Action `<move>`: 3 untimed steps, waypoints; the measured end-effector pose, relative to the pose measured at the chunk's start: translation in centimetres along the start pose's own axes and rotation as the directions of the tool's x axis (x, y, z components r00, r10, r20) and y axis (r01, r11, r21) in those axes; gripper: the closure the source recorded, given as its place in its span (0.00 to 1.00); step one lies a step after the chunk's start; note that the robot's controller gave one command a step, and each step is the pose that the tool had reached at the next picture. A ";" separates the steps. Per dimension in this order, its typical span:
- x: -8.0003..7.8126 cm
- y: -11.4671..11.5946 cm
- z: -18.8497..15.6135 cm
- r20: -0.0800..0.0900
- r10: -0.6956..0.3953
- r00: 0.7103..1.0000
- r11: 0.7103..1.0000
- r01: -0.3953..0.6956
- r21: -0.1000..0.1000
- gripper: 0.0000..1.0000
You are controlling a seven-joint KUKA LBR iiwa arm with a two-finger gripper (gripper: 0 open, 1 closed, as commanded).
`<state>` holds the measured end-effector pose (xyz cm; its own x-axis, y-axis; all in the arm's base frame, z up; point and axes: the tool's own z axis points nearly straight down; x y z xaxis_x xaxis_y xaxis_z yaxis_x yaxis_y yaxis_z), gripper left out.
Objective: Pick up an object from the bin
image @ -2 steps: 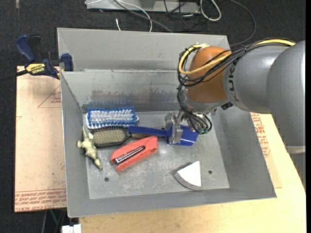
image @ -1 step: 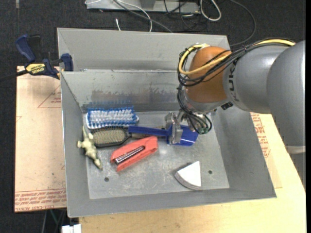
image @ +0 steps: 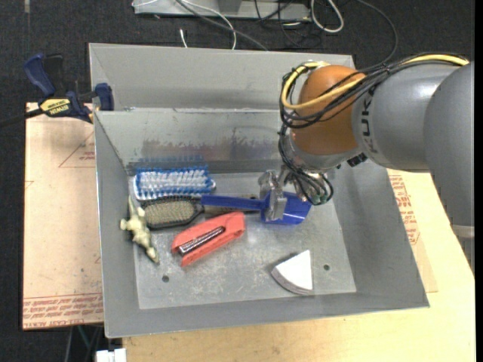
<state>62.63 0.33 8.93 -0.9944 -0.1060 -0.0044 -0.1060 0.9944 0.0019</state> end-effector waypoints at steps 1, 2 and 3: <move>-0.1 0.0 -2.2 0.004 0.000 1.000 1.000 0.000 0.000 1.00; -0.2 0.1 -3.8 0.008 0.000 1.000 1.000 0.000 0.000 1.00; -0.2 0.1 -5.3 0.006 0.000 1.000 1.000 0.000 -0.001 1.00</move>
Offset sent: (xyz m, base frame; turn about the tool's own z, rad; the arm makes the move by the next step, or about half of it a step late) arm 0.0010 0.0003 0.0447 0.0000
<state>62.77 0.43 14.18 -0.9943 -0.1057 -0.0107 -0.1058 0.9944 0.0026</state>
